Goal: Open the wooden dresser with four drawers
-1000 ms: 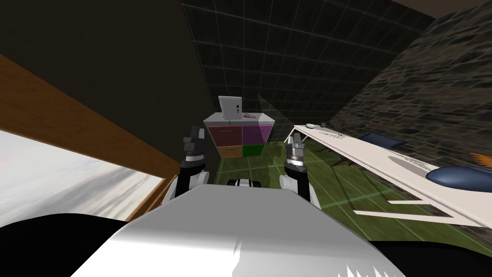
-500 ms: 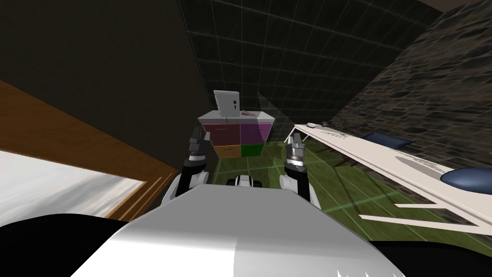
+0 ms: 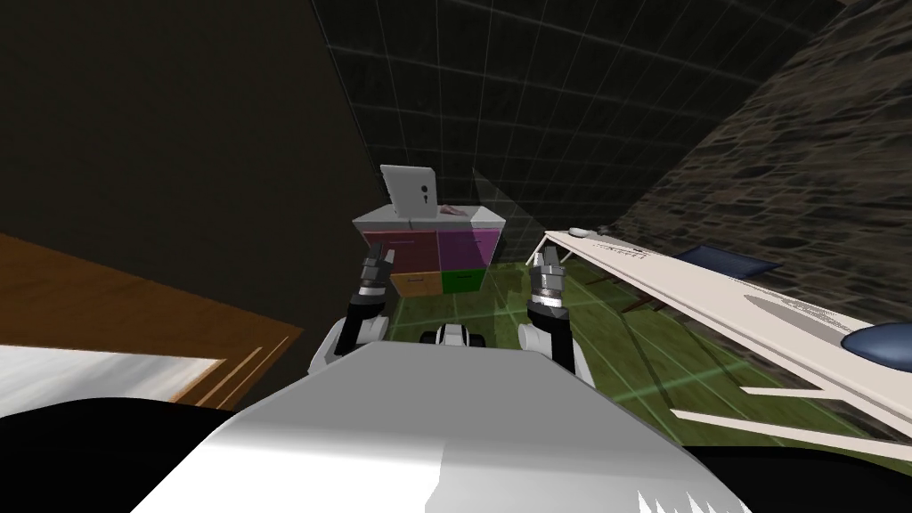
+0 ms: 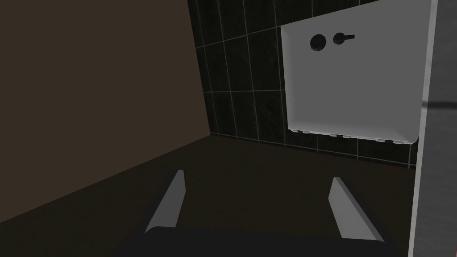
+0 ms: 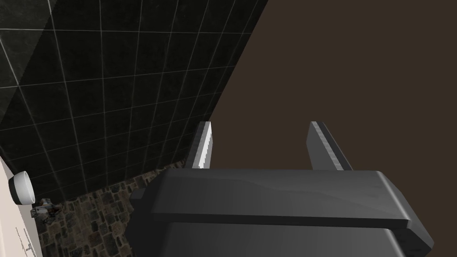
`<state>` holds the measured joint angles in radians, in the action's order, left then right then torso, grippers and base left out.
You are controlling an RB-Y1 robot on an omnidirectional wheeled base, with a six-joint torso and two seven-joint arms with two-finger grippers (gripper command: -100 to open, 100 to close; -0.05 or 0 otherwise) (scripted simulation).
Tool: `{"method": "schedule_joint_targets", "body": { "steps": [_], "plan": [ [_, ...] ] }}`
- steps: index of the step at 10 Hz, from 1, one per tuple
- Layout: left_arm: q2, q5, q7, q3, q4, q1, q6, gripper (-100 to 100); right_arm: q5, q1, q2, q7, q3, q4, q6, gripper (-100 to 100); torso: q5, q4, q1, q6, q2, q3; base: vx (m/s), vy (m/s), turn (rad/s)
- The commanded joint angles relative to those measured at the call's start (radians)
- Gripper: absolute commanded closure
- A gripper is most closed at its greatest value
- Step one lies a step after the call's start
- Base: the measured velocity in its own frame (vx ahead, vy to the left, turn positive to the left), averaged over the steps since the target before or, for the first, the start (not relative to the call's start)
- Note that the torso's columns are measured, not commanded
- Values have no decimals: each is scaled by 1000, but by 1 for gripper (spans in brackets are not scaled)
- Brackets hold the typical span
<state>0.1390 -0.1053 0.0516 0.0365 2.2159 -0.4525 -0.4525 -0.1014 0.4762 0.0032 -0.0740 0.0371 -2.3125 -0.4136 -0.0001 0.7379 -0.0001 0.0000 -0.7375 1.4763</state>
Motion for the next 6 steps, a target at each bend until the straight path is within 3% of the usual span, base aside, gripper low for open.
{"method": "schedule_joint_targets", "body": {
  "steps": [1, 6],
  "plan": [
    [6, 2, -6, 4, -65, 22, 20, -100, 0, 0, 0, 0, 0, 0, 0, 0, 0, 0, -1, 0, 2, 1, 168, -135, 1],
    [20, 5, -16, 12, -169, 56, 40, -100, 0, 0, 0, 0, 0, 0, 0, 0, 1, 1, 4, 0, -3, -2, 122, -134, 0]
  ]
}}
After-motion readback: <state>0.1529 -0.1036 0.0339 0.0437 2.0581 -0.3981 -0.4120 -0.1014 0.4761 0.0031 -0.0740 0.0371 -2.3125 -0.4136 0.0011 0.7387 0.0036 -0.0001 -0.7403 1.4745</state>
